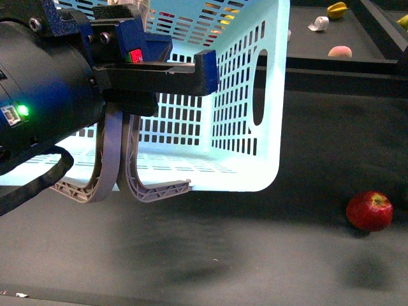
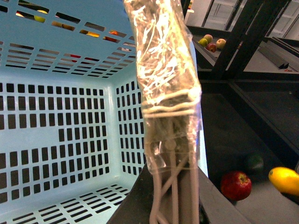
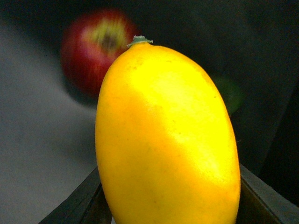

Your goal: Pick mango with right arm and hold basket with left

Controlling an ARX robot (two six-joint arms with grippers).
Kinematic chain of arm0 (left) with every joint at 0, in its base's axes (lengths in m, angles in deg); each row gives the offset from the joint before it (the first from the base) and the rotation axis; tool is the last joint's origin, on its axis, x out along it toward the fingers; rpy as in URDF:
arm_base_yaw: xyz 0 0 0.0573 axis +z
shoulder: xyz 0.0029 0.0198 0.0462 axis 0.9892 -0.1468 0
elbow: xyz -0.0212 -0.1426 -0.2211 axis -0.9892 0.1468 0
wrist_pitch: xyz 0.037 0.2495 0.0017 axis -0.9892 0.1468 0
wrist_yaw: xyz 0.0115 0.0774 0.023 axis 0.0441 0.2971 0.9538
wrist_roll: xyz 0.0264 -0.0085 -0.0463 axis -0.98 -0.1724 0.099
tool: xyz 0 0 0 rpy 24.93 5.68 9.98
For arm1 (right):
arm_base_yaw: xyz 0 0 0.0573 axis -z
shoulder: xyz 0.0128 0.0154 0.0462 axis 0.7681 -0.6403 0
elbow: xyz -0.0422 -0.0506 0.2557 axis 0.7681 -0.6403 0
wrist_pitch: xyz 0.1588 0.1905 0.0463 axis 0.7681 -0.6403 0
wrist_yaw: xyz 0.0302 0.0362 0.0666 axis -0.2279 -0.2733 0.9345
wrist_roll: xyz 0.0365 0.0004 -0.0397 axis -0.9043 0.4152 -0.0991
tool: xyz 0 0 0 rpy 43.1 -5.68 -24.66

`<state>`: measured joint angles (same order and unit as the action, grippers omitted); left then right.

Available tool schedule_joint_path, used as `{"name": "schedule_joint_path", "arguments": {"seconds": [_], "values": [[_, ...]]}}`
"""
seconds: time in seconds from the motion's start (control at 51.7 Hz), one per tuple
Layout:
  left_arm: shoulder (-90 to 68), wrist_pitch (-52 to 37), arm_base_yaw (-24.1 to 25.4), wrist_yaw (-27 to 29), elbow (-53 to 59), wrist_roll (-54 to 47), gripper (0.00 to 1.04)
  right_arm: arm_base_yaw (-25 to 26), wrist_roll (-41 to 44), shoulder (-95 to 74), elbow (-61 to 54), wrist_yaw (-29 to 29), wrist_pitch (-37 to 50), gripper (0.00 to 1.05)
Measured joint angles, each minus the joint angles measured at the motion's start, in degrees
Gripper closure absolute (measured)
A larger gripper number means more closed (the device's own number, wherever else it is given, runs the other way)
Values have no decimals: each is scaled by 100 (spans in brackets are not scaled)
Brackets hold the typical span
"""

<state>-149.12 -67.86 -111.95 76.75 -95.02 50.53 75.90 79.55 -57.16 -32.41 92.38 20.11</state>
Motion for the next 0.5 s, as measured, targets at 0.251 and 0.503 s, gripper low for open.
{"name": "schedule_joint_path", "arguments": {"seconds": [0.251, 0.503], "values": [[0, 0, 0, 0, 0, 0, 98, -573, -2022, 1895, -627, 490, -120, 48], [0, 0, 0, 0, 0, 0, 98, -1633, -3893, 4061, -1054, 588, -673, 48]]}}
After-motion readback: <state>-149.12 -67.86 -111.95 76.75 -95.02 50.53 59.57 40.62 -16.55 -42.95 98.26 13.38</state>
